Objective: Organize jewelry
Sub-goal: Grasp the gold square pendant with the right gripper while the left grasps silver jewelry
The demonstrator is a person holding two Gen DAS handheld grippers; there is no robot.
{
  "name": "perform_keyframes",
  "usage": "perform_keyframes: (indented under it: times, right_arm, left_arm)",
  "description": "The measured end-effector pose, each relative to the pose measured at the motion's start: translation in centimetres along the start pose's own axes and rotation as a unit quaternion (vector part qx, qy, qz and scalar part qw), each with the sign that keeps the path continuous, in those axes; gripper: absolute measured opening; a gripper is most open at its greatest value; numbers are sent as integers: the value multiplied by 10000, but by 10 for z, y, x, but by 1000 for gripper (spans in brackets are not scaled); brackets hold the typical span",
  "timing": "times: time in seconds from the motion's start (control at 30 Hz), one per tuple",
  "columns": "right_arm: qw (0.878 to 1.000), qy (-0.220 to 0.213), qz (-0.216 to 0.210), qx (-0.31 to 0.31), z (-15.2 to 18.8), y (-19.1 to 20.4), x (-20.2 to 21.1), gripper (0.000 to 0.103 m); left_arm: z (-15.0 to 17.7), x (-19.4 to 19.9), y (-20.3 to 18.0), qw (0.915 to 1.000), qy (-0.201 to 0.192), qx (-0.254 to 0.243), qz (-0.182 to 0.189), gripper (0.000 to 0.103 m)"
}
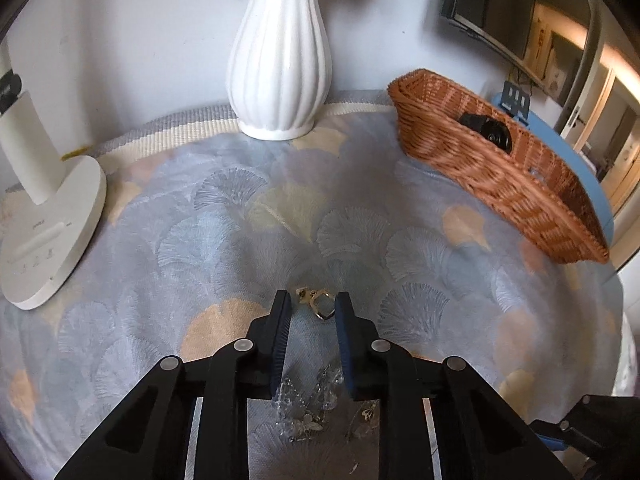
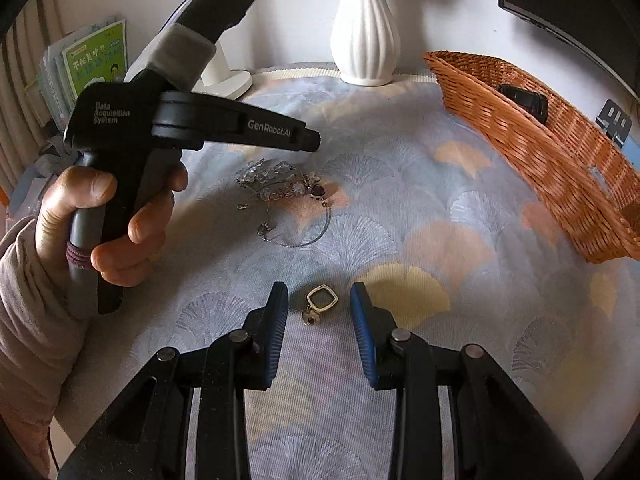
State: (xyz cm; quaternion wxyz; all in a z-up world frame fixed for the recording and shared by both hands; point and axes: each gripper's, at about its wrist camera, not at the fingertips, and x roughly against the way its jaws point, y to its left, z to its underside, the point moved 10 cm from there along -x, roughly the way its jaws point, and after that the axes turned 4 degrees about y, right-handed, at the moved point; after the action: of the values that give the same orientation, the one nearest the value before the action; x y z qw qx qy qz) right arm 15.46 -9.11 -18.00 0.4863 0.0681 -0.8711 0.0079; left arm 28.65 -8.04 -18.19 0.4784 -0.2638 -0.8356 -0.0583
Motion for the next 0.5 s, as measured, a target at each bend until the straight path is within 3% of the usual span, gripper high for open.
perform_keyframes:
  times: [0.23,0.4,0.43,0.47,0.5]
  right_arm:
    - [9999,0,99,48,-2,0,-3,36]
    - [9999,2,162,52,-1,0,-2,32]
    - [9996,-2,258,61,-1,0,-2,28]
    - [9993,-11,368,54,-1,-1,-1,22]
    - [9992,-21,400,40,0,-2,0,20]
  left_arm:
    - [-2,2,5,9985,0,314,438,23]
    - [-4,1,1,9982,-16,332,497,23]
    - [-5,0,1,9985,-18,305,447,19]
    - [-4,-1,2,9988,-5,281,403,8]
    - [-3,-1,2,9990,9,261,356,9]
